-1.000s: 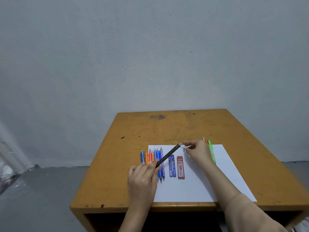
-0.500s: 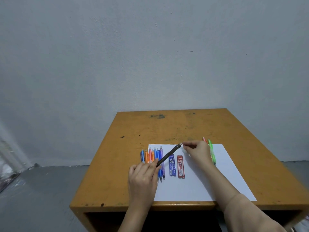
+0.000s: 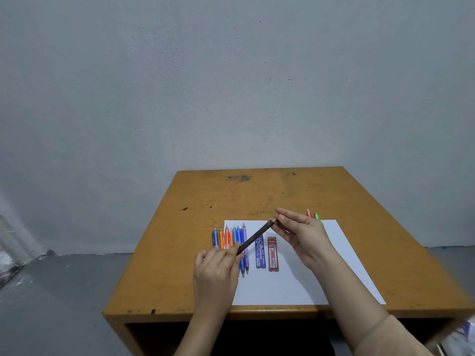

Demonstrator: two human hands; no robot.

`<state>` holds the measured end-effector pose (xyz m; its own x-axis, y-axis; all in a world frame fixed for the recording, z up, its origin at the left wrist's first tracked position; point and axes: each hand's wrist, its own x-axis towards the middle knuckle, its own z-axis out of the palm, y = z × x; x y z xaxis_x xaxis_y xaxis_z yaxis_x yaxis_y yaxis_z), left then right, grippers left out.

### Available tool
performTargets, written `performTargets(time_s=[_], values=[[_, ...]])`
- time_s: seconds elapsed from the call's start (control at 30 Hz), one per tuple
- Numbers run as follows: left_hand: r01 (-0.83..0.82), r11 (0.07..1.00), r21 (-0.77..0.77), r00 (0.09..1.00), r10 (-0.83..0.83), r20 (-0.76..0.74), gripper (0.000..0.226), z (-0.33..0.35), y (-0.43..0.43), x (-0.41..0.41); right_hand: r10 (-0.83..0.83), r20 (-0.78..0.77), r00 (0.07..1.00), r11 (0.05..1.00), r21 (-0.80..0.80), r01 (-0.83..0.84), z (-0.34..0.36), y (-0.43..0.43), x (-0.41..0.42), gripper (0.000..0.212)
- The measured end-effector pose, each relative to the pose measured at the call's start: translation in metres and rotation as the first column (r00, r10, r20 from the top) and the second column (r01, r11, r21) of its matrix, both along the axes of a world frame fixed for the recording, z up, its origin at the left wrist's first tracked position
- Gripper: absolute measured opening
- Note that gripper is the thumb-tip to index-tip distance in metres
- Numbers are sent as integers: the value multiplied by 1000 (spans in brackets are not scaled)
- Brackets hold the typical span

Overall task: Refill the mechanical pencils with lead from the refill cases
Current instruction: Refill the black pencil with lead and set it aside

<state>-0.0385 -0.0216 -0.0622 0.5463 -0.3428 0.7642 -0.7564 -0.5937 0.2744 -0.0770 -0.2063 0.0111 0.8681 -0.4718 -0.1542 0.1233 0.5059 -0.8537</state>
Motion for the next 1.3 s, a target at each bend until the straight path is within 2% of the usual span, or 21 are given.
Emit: performTargets(time_s=[0.3,0.67,0.8,0.93,1.07,1.17,1.3], values=[[6,1000,15,1000,-7,16,30,-1,0,0,4,27,1000,998,-70,-2,2,5,-9,18],[35,999,-39,997,-38,-69,33,0,0,-2,1,10,1000,970,-244,2,10,9,-16,16],[35,998,-57,996,-40,-75,38,0,1,-2,7,17,1000,979,-204,-3,14,13,-19,14],[55,996,-71,998,-56,-15,51,2,1,-5,5,46,999,988,-156,3,19,17,-22,13],[71,996,-47,997,-69,36,43,6,-2,-8,-37,75,996,978,-204,52,21,20,-25,14],[79,993,-85,995,-73,70,37,14,-6,-9,-103,111,989,965,-230,126,21,21,-26,20],[40,992,-121,993,-26,119,32,27,-15,-12,-41,146,988,993,-107,57,26,24,-26,20]])
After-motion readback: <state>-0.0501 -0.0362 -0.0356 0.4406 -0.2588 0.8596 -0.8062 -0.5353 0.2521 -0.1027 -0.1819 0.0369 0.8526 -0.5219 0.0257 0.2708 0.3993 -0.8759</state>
